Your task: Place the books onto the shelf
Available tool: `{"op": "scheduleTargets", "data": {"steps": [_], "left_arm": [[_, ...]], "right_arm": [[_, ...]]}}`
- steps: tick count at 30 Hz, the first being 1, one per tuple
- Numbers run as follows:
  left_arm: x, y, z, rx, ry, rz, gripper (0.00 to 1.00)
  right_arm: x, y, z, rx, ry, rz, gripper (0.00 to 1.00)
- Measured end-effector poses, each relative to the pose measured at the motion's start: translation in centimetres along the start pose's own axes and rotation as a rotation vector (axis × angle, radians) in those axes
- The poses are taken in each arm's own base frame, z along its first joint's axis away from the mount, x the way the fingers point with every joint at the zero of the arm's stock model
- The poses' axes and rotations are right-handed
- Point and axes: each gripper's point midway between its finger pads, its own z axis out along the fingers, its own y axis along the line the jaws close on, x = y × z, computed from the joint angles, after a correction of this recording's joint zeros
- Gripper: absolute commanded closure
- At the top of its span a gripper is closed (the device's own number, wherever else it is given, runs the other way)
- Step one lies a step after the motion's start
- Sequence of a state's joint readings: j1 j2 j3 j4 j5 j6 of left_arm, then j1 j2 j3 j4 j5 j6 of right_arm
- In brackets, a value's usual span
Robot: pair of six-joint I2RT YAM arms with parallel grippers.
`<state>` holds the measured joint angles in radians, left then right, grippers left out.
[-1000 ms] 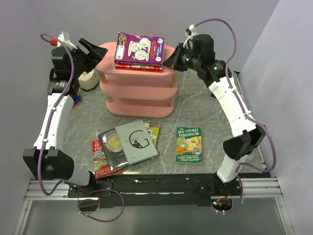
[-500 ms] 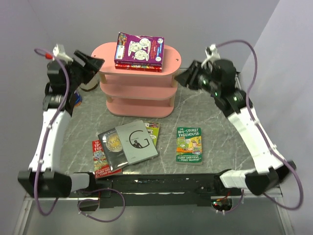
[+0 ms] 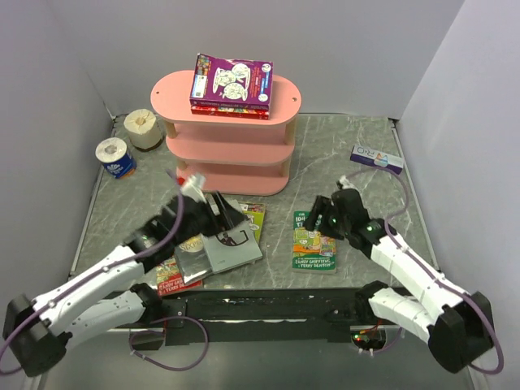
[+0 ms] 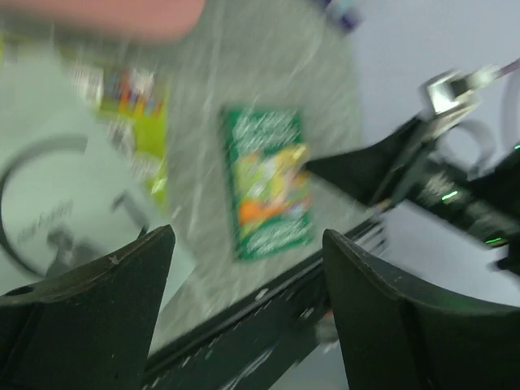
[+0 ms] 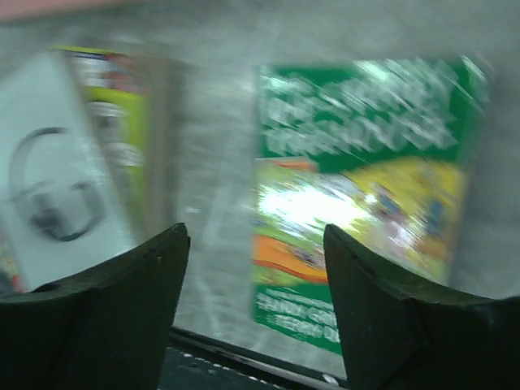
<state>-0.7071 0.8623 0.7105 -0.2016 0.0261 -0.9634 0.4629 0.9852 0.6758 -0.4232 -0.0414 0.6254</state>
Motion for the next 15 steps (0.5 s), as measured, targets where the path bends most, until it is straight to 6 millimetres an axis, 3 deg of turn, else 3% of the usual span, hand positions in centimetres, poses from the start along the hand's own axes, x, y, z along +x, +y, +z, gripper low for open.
{"op": "scheduleTargets", "data": {"steps": [3,5,10,15], "left_arm": [[5.6,2.2,1.1,-0.036,0.122,0.008,0.16],[8.2,1.9,1.9,-0.025,0.186,0.022,0.16],[11.8,-0.4,5.4,0.027,0.283,0.059,0.16],[14.3,-0.4,8.6,0.016,0.334,0.075,0.18]], "right_arm": [[2.0,-4.0,-0.2,0.122,0.0,0.084,0.16],[2.0,-5.4,-0.6,0.169,-0.035,0.134,0.15],[2.1,-7.9,-0.5,0.26,-0.065,0.222,0.14],[6.6,-11.2,0.8,0.374,0.048,0.275,0.13]]}}
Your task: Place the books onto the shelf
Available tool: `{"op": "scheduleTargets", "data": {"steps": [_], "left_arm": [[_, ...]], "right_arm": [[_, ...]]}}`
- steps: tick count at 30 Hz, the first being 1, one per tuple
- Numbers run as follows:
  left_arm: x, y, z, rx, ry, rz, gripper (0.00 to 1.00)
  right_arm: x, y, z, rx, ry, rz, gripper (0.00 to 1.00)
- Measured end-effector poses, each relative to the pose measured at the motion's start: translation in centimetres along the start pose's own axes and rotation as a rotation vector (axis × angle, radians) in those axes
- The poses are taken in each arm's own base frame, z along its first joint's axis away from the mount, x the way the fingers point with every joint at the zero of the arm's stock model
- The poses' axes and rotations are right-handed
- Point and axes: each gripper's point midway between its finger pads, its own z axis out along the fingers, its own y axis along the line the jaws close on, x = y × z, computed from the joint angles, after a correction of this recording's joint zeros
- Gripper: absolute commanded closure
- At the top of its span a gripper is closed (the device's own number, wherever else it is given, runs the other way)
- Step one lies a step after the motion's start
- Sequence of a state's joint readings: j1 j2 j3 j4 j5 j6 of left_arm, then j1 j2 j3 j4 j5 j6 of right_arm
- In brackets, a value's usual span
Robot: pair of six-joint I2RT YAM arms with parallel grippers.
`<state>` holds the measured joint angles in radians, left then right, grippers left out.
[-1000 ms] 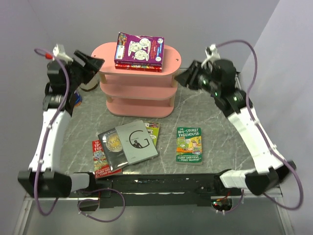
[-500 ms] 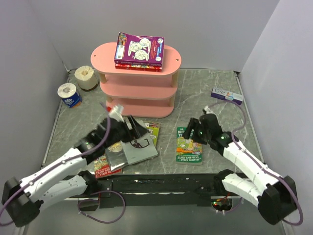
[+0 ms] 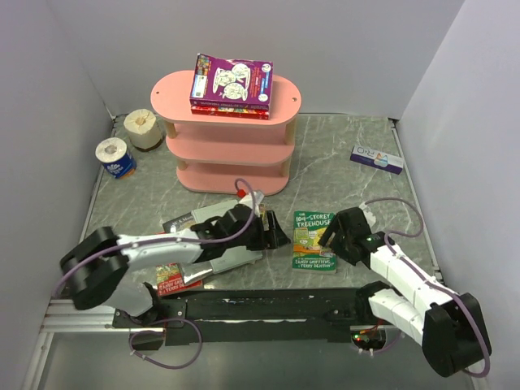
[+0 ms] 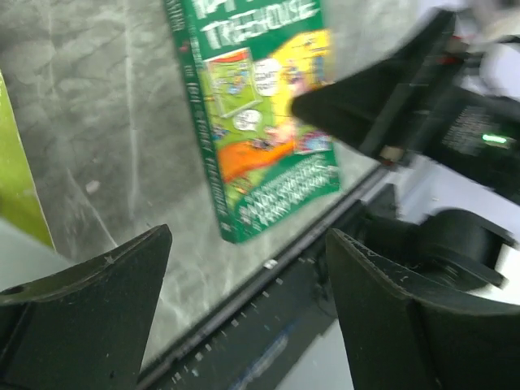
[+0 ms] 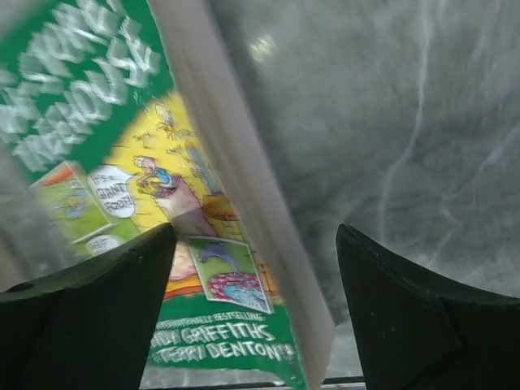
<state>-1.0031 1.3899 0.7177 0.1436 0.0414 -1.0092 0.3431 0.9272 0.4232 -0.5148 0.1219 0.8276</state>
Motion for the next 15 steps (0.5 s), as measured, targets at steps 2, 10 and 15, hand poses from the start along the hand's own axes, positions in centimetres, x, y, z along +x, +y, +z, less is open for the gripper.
{"op": "scheduleTargets", "data": {"steps": [2,10,15], "left_arm": [[0.4,0.8,1.3,-0.026,0.017,-0.001,0.19],[2.0,2.5,6.6,-0.085,0.09,-0.008,0.24],[2.1,2.8,8.7,-0.107,0.107,-0.005,0.35]], "right_arm": [[0.4,0.0,0.5,-0.002,0.012,0.023,0.13],[0.2,1.4,1.1,-0.1,-0.01,0.067,0.14],[0.3,2.3,1.1,-0.157,-0.004,0.062,0.16]]}}
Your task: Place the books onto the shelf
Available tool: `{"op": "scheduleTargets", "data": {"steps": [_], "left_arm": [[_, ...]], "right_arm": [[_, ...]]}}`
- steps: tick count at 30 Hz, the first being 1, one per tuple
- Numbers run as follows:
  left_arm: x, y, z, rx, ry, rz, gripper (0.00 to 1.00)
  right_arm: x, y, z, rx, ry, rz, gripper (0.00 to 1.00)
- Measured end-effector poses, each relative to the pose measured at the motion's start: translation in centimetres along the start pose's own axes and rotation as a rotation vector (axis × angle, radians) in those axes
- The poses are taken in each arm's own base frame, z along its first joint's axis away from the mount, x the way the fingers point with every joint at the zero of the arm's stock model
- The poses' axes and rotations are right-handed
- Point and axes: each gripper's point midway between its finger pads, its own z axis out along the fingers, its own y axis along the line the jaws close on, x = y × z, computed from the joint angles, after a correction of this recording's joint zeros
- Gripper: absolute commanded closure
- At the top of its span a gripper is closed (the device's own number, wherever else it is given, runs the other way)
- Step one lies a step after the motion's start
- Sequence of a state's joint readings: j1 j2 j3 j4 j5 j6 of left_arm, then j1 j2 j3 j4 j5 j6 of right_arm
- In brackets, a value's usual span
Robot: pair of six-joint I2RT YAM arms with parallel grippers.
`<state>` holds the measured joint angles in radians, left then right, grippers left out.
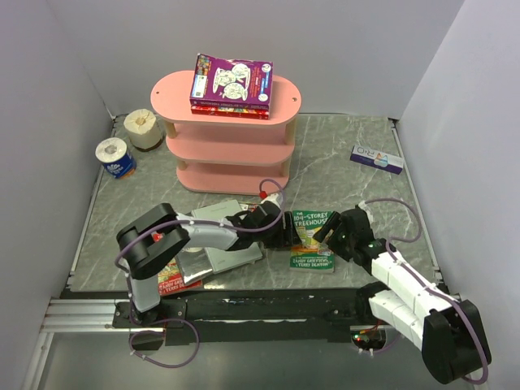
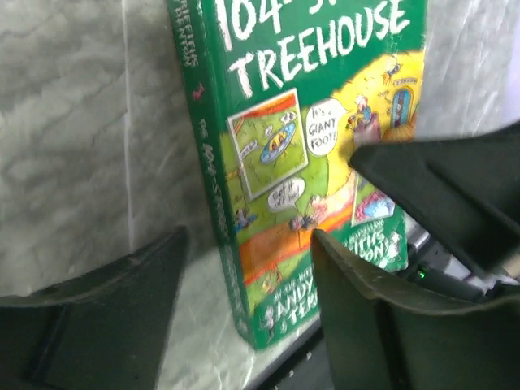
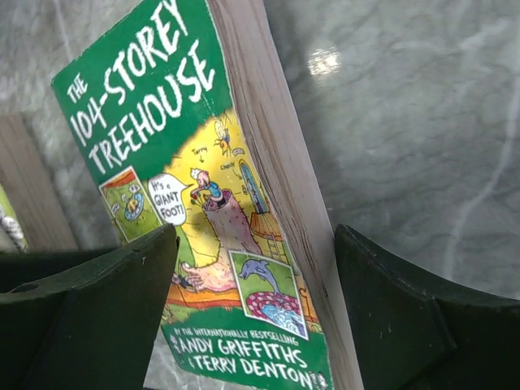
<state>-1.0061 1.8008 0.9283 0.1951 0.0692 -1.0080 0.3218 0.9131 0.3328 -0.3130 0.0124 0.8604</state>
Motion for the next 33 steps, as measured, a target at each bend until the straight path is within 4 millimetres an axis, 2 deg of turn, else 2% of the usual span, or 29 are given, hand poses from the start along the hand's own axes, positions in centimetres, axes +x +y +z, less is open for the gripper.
{"op": "scheduleTargets", "data": {"steps": [8,10,13,16,17,18,19,21,22,25,26,27,29,33], "left_arm": [[-0.4,1.2,1.6,-0.087,-0.01,-0.006,0.63],[-0.6,1.4,1.8,-0.097,-0.014,-0.01,0.66],[-0.8,1.5,1.9,-0.098,-0.019,-0.016,0.7],[-0.8,1.5,2.0,-0.093,-0.023,-0.017,0.71],[-0.8,1.5,2.0,-0.089,-0.026,-0.018,0.71],[-0.9,1.5,2.0,-0.085,-0.03,-0.017,0.71],[-0.9,1.5,2.0,-0.082,-0.033,-0.017,0.71],[-1.1,1.6,1.9,-0.081,-0.041,-0.018,0.71],[-1.1,1.6,1.9,-0.082,-0.046,-0.018,0.7],[-1.2,1.6,1.5,-0.094,-0.054,-0.016,0.56],[-1.0,1.5,1.1,-0.099,-0.051,-0.012,0.45],[-0.8,1.7,0.5,-0.116,-0.051,-0.004,0.39],[-0.3,2.6,-1.1,-0.16,-0.05,0.003,0.26],[-1.1,3.0,-5.6,-0.158,-0.081,-0.007,0.15]], "right_arm": [[0.7,1.5,0.3,-0.116,0.028,-0.034,0.2],[0.8,1.8,0.4,-0.155,0.022,-0.046,0.21],[0.8,2.2,0.5,-0.203,0.009,-0.062,0.29],[0.9,1.9,0.5,-0.221,-0.013,-0.077,0.55],[1.0,1.7,0.5,-0.225,-0.016,-0.082,0.75],[1.1,1.4,0.5,-0.22,-0.017,-0.078,0.85],[1.1,1.4,0.4,-0.224,-0.022,-0.081,0.99],[1.0,1.7,-0.1,-0.246,-0.029,-0.086,1.0],[1.0,1.7,-0.3,-0.25,-0.029,-0.086,1.0],[0.9,2.2,-1.3,-0.265,-0.031,-0.084,1.0],[1.0,2.4,-1.8,-0.269,-0.019,-0.09,1.0],[1.1,2.7,-2.4,-0.281,-0.009,-0.099,1.0],[1.4,3.1,-4.0,-0.299,0.014,-0.13,1.0],[1.1,4.7,-7.0,-0.35,0.037,-0.177,1.0]]}}
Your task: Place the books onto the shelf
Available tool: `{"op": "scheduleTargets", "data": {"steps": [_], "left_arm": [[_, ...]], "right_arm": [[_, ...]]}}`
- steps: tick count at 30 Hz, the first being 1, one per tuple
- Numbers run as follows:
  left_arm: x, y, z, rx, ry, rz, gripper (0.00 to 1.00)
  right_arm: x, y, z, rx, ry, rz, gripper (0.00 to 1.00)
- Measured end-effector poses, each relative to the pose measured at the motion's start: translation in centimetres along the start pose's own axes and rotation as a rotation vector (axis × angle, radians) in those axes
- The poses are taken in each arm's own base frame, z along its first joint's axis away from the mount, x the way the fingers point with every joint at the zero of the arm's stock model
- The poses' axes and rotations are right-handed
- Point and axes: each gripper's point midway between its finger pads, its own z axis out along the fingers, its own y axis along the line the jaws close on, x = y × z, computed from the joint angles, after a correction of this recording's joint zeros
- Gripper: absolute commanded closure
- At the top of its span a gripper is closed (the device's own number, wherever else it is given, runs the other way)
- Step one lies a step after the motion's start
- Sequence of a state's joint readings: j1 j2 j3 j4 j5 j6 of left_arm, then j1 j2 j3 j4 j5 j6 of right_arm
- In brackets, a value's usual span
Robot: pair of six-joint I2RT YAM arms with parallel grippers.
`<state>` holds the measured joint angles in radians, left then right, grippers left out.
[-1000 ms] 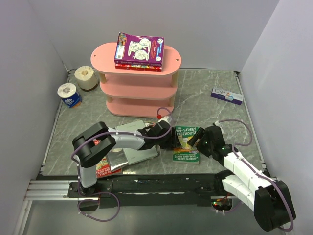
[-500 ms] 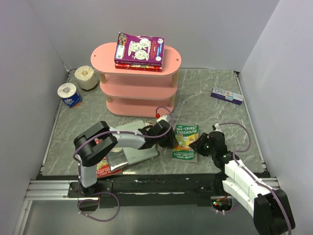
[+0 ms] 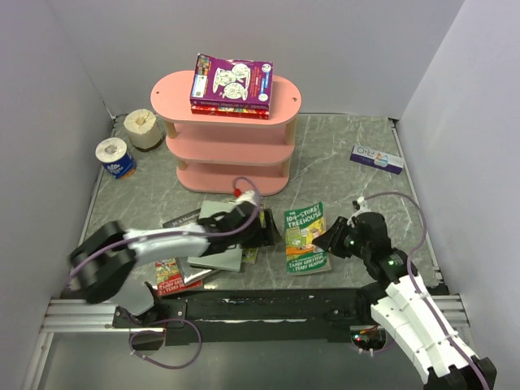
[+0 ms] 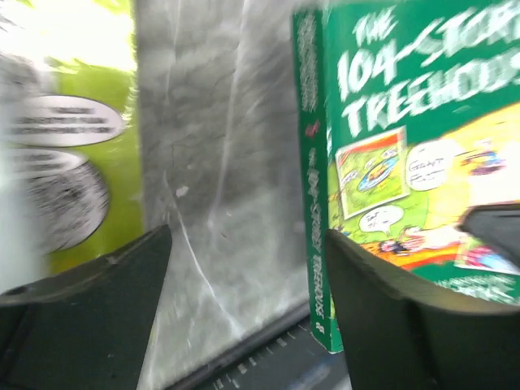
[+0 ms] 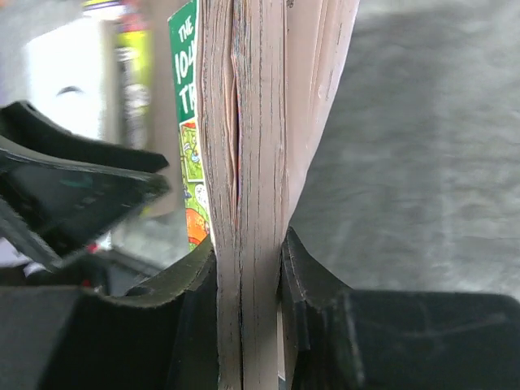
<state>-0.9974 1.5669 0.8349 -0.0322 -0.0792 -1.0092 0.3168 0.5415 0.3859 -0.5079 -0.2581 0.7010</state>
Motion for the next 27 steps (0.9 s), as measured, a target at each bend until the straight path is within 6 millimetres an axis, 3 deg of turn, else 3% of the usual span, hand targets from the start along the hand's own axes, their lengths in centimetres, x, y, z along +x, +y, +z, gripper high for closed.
{"op": "scheduleTargets", "data": {"steps": [2,5,10,15,20,21,22,25,26,27], "left_arm": [[-1.6,-0.4,-2.8,0.063,-0.049,-0.025,0.06],[-3.7,-1.6,-6.7,0.196,-0.125,-0.057,0.02],[-3.6,-3.2,-11.4,0.404,-0.182,-0.054,0.04],[-3.4,-4.4,-13.5,0.518,-0.192,-0.036,0.04],[-3.4,-5.6,-14.4,0.587,-0.182,-0.018,0.02],[-3.4,-5.7,-14.5,0.596,-0.18,-0.015,0.07],[-3.4,-5.9,-14.6,0.609,-0.18,-0.013,0.3],[-3.3,-6.4,-14.9,0.652,-0.165,-0.012,0.69],[-3.3,-6.6,-15.0,0.673,-0.163,-0.006,0.92],[-3.2,-6.9,-15.3,0.699,-0.159,-0.007,0.99]], "right_arm": [[-0.6,1.9,-1.1,-0.054,0.015,-0.026,1.0],[-0.9,4.7,-2.4,-0.147,0.057,-0.061,1.0],[-0.7,8.5,-4.4,-0.303,0.147,-0.112,1.0],[0.0,10.9,-6.1,-0.418,0.232,-0.153,1.0],[0.9,12.6,-7.9,-0.534,0.3,-0.188,1.0],[1.1,12.8,-8.2,-0.553,0.314,-0.195,1.0],[1.3,12.9,-8.4,-0.569,0.326,-0.2,1.0],[1.8,13.3,-9.0,-0.61,0.36,-0.216,1.0],[1.9,13.3,-9.2,-0.611,0.367,-0.22,1.0],[2.0,13.2,-9.2,-0.606,0.372,-0.225,1.0]]}}
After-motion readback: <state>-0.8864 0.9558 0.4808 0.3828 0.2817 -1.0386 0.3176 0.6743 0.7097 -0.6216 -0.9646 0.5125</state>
